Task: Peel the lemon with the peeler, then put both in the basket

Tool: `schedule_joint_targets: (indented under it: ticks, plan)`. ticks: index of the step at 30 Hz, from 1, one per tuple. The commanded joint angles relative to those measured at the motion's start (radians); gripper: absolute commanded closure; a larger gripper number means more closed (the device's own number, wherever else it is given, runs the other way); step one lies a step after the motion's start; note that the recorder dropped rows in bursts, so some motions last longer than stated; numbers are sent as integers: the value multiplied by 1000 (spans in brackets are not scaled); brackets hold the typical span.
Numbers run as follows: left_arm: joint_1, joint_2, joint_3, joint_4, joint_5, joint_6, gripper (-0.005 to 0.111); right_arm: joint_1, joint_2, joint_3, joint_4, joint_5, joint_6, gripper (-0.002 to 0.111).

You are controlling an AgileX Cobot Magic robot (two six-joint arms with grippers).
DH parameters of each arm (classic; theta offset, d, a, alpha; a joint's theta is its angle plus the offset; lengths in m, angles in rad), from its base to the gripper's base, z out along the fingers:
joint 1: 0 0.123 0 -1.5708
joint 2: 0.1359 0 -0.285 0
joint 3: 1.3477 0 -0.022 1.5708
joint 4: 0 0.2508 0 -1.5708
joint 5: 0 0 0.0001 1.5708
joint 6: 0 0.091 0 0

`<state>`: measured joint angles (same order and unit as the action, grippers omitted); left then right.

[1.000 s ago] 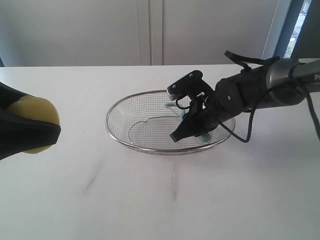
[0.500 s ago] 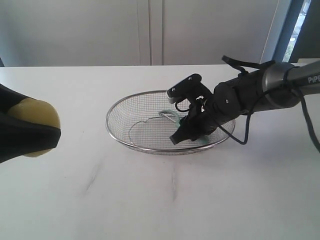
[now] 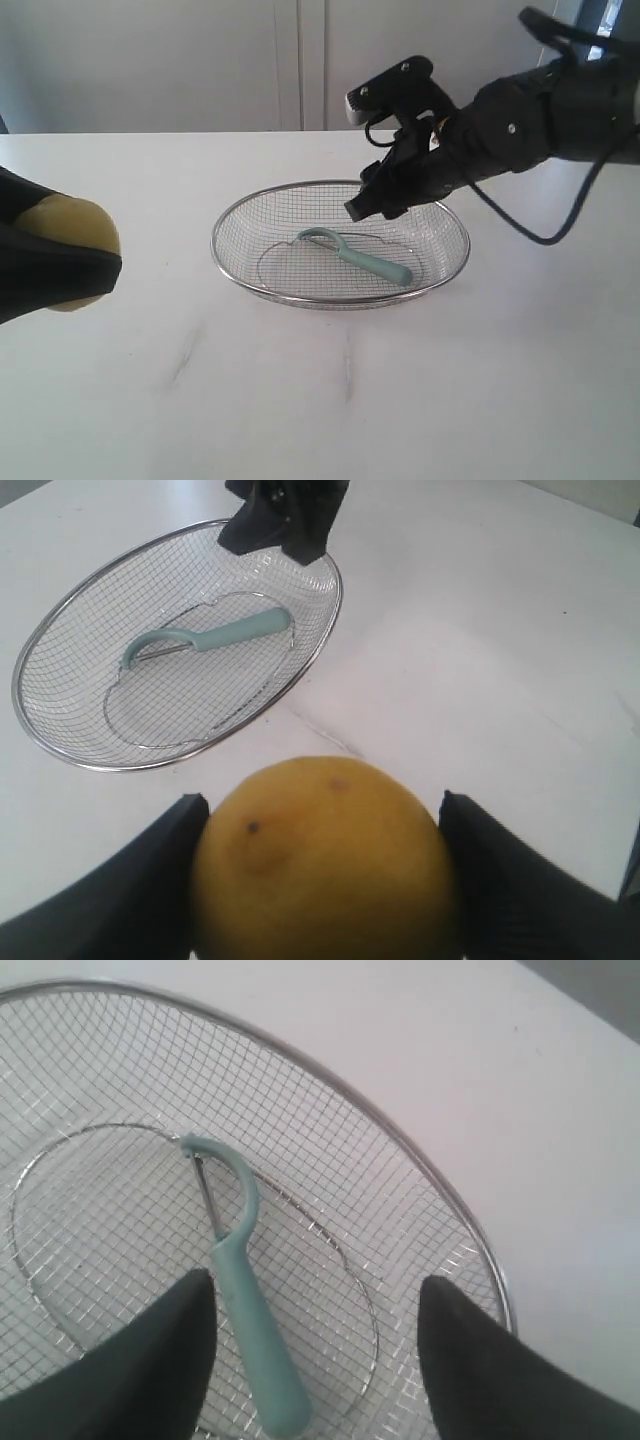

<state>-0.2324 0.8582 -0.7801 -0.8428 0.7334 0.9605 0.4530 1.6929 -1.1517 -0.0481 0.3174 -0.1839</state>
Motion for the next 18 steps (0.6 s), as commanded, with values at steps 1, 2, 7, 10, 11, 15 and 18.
schedule_joint_targets:
  ticks: [1, 2, 7, 10, 11, 15, 18]
  plan:
    - [-2, -10, 1, -6, -7, 3, 107, -5, -133, -4, -1, 163, 5, 60]
    - [-2, -10, 1, -4, -7, 3, 107, -5, -150, -4, -1, 199, 5, 63]
    - [-2, -10, 1, -1, -21, 3, 107, -5, -233, -4, -1, 350, 5, 80]
    - [-2, -10, 1, 13, -38, 6, 107, -5, -284, 0, -1, 425, 34, 93]
    - [-2, -10, 1, 25, -43, 6, 107, -5, -299, 2, -1, 439, 39, 97]
    - [-2, -10, 1, 48, -68, 6, 107, -5, -386, 36, -1, 471, 58, 108]
    - [-2, -10, 1, 48, -71, 6, 107, -5, -456, 62, -1, 501, 68, 108]
